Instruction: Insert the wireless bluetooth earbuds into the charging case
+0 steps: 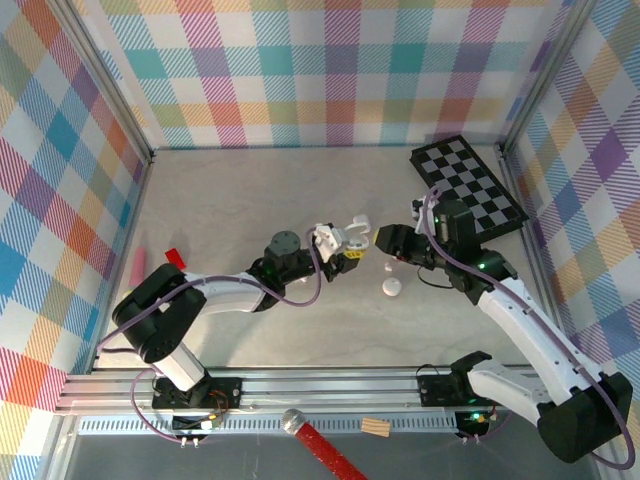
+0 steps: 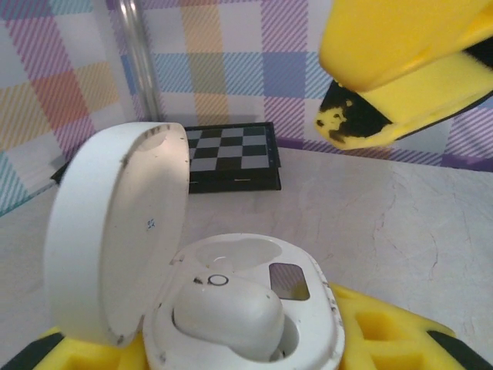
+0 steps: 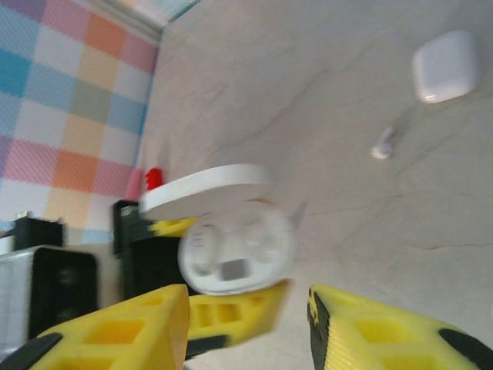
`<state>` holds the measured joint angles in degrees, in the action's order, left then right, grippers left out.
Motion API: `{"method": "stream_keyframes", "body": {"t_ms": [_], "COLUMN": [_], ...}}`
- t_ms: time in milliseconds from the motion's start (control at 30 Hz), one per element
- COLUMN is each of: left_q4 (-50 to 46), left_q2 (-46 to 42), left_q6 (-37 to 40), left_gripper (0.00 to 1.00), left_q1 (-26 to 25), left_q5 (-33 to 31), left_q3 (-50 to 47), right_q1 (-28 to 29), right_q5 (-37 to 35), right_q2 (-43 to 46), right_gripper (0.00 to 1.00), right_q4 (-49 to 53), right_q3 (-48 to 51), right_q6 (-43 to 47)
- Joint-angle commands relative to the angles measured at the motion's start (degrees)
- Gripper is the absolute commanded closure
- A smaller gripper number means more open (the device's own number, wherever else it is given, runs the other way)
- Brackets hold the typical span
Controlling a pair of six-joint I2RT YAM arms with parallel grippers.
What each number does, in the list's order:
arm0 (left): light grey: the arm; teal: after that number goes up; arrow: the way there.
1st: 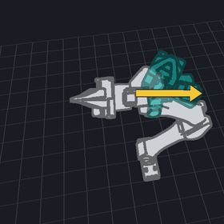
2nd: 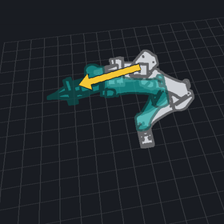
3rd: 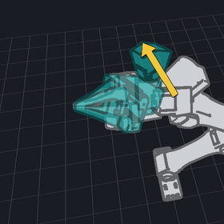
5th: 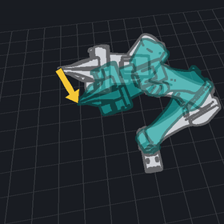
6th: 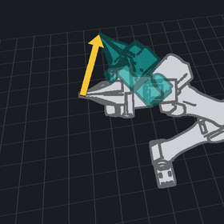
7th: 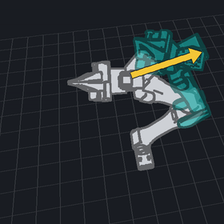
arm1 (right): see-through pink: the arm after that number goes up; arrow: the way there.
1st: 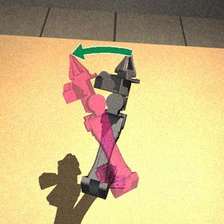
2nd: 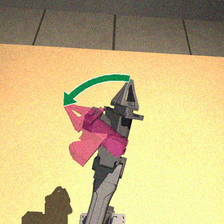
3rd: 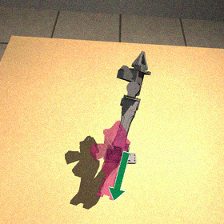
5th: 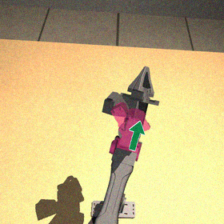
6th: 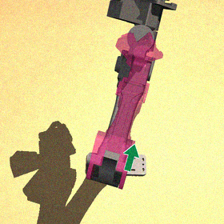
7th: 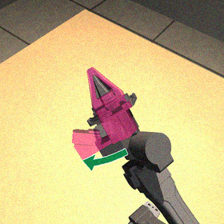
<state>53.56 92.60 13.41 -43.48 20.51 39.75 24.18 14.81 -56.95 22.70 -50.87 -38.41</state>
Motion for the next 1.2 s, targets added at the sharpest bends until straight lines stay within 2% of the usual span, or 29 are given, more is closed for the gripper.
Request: {"method": "stream_keyframes", "body": {"t_ms": [0, 200, 367, 533, 767, 1167], "left_q4": [5.8, 6.1, 4.4, 3.3, 3.9, 4.5], "left_q2": [-3.5, -7.7, -10.1, -11.2, -11.5, -11.5], "left_q6": [-2.9, -4.5, -4.4, -3.5, -3.6, -4.4], "left_gripper": [0.66, 0.66, 0.66, 0.66, 0.66, 0.67], "left_q1": [2.4, 3.3, 3.4, 3.4, 3.4, 3.5], "left_q5": [1.9, 2.2, 1.6, 1.8, 3.2, 4.0], "left_q3": [-3.4, -8.5, -10.3, -10.4, -10.0, -9.7], "right_q1": [-2.2, -5.4, -5.4, -5.4, -5.5, -5.4], "right_q5": [-6.7, -7.9, -3.7, -2.2, -1.2, -1.3], "right_q2": [-1.7, -10.5, -20.1, -25.6, -30.7, -34.3], "right_gripper": [0.53, 0.50, 0.49, 0.49, 0.49, 0.51], "right_q4": [4.7, 1.9, -5.4, -9.6, -11.4, -13.1], "right_q3": [2.9, 7.2, 9.6, 9.3, 8.0, 6.5], "right_q6": [3.6, 3.2, 1.1, 0.9, 1.3, 1.3]}}
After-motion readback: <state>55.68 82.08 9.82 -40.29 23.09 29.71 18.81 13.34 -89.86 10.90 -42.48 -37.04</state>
